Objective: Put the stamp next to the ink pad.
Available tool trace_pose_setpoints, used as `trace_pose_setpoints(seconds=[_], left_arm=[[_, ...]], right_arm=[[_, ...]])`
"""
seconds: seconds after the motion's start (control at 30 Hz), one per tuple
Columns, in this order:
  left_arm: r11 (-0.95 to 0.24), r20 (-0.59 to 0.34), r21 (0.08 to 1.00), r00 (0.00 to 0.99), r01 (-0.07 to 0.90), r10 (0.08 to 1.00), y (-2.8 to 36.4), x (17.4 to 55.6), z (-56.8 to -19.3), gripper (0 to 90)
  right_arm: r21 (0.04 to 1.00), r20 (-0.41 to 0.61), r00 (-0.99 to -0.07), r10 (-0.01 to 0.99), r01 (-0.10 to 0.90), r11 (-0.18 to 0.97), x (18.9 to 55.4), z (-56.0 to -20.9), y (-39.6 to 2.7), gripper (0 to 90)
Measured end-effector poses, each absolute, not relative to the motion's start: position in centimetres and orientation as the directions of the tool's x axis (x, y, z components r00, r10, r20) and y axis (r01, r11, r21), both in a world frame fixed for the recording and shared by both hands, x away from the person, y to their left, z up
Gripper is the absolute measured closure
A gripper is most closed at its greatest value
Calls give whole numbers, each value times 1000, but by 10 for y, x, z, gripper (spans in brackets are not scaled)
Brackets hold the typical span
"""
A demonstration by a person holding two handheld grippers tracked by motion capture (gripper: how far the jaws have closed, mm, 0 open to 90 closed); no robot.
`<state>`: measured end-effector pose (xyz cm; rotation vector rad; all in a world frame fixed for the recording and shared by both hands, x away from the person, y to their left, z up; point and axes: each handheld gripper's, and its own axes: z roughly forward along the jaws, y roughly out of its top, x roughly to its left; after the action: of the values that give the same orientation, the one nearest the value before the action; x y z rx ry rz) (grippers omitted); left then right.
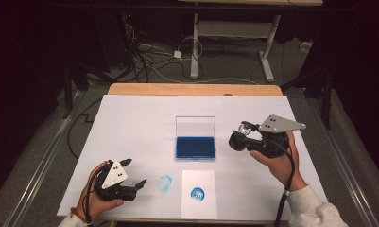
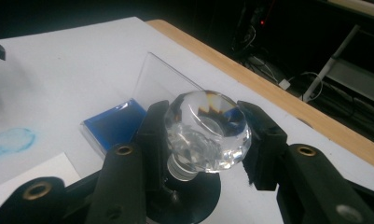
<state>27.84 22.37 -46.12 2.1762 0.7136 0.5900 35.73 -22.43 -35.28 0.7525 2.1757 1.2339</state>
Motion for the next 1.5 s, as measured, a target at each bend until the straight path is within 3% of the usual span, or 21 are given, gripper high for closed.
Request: trace_pose_setpoints(seconds=[0.33,0.8,1.5], left_arm=[[-557,180,773,736,304,653,223,279,-462,163],[-564,169,766,749,310,640,221,279,-463,181],[-567,170,763,750,309,639,221,280,-464,178]], right_arm=[[849,-172,-690,703,258,460,380,-363,-217,575],[803,-174,-671,721,327,499,404,-408,-202,574],[743,-196,-668,718,377,553,410,-437,-188,573]])
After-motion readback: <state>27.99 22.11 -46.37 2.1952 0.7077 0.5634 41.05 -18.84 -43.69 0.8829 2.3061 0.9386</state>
